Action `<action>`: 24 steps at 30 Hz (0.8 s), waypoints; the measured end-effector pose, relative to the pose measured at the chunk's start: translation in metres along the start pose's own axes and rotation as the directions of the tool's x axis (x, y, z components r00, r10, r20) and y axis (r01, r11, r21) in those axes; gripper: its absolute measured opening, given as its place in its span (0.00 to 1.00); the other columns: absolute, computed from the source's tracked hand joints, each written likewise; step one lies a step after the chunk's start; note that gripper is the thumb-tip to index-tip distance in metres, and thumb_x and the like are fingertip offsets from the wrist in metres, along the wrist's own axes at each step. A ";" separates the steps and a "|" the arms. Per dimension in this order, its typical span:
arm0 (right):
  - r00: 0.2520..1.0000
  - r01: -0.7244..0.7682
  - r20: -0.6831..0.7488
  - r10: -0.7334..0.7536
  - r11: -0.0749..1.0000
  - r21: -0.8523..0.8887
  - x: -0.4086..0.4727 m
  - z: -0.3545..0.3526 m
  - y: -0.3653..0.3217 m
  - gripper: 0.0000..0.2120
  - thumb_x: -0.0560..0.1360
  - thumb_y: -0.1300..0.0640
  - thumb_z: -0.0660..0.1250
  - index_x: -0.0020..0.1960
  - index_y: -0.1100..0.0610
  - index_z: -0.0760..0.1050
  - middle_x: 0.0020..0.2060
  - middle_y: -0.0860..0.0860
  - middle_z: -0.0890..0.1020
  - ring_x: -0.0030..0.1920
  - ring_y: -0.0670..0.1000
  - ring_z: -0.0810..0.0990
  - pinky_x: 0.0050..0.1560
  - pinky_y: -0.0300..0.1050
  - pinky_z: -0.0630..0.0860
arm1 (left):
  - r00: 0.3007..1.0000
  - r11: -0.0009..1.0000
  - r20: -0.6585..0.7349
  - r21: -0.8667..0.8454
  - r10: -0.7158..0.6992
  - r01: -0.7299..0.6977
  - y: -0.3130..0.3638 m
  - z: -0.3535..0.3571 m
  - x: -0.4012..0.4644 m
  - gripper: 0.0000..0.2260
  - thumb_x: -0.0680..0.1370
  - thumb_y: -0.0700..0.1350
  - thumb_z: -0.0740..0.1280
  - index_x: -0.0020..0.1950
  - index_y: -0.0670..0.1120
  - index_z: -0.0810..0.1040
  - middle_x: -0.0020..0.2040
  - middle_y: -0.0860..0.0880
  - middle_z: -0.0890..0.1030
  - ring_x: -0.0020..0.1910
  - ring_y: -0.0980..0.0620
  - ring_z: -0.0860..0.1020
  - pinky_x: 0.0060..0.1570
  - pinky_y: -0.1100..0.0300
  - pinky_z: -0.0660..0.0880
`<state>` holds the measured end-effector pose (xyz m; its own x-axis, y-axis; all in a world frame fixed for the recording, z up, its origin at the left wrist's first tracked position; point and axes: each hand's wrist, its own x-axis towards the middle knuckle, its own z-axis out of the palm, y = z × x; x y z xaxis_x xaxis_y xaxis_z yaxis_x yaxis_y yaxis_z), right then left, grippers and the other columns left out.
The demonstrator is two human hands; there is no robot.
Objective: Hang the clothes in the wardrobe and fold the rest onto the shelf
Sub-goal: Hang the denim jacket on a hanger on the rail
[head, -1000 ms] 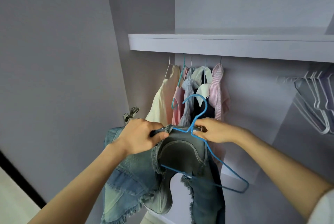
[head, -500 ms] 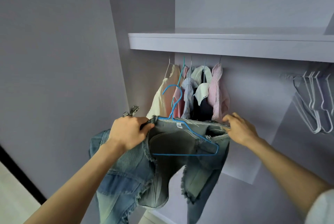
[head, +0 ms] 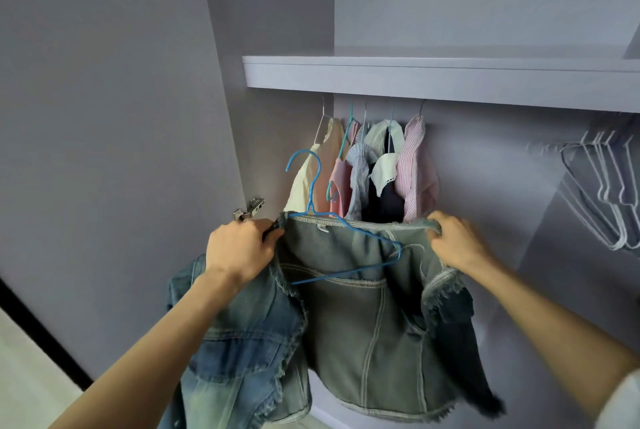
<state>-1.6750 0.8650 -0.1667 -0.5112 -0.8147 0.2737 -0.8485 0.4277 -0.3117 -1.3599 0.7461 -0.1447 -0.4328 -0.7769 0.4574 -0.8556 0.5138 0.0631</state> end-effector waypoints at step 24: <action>0.924 0.383 0.003 -0.383 0.923 0.031 -0.017 0.006 -0.018 0.22 0.77 0.56 0.63 0.71 0.54 0.67 0.66 0.50 0.71 0.66 0.52 0.69 0.62 0.47 0.63 | 0.996 0.922 -0.083 -0.383 0.029 -0.059 -0.009 0.010 -0.002 0.15 0.77 0.56 0.62 0.37 0.47 0.73 0.33 0.43 0.80 0.40 0.35 0.77 0.35 0.56 0.65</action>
<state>-1.6505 0.8694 -0.1710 -0.1470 -0.9174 0.3697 -0.9748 0.0709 -0.2115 -1.3547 0.7393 -0.1549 -0.4326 -0.7285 0.5313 -0.6542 0.6591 0.3710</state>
